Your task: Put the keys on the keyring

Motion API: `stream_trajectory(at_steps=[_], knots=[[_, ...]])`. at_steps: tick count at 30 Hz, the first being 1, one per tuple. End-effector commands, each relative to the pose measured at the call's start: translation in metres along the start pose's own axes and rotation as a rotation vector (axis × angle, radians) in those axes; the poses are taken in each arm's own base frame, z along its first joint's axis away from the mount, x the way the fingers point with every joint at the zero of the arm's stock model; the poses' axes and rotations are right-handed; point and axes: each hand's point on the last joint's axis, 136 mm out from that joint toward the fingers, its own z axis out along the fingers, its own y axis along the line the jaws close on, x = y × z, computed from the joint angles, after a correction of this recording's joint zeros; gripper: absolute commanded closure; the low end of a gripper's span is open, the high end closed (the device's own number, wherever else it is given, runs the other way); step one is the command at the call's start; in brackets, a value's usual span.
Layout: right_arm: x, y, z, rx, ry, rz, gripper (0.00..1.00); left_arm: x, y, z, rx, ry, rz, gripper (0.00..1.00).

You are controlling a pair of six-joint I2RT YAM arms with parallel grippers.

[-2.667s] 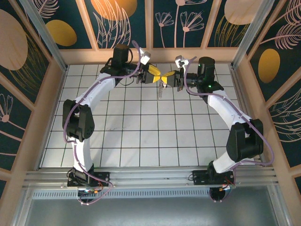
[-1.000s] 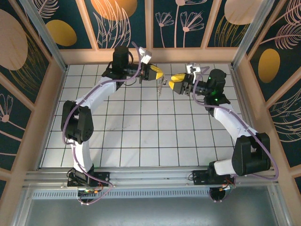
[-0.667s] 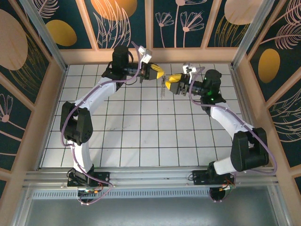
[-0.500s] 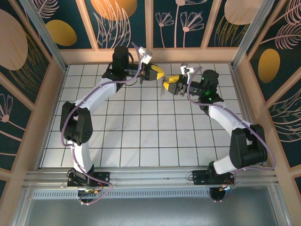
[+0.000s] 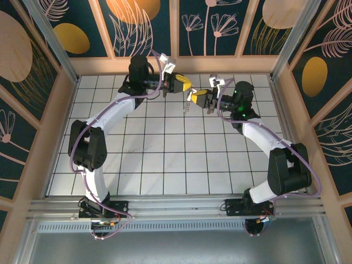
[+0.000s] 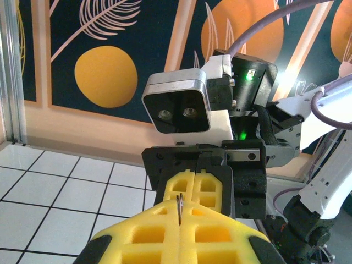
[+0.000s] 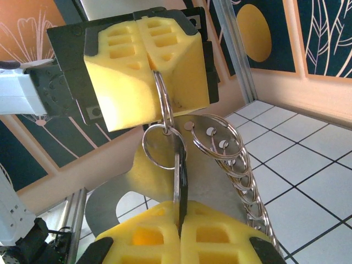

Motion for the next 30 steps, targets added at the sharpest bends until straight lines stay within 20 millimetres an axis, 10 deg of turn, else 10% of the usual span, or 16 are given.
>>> stream_trajectory(at_steps=[1, 30], knots=[[-0.011, 0.008, 0.000, -0.018, -0.016, -0.046, 1.00, -0.024, -0.024, -0.002, 0.030, -0.036, 0.076, 1.00], [0.015, -0.004, 0.034, -0.068, 0.076, 0.005, 1.00, -0.029, -0.032, 0.000, 0.035, -0.068, 0.089, 1.00]])
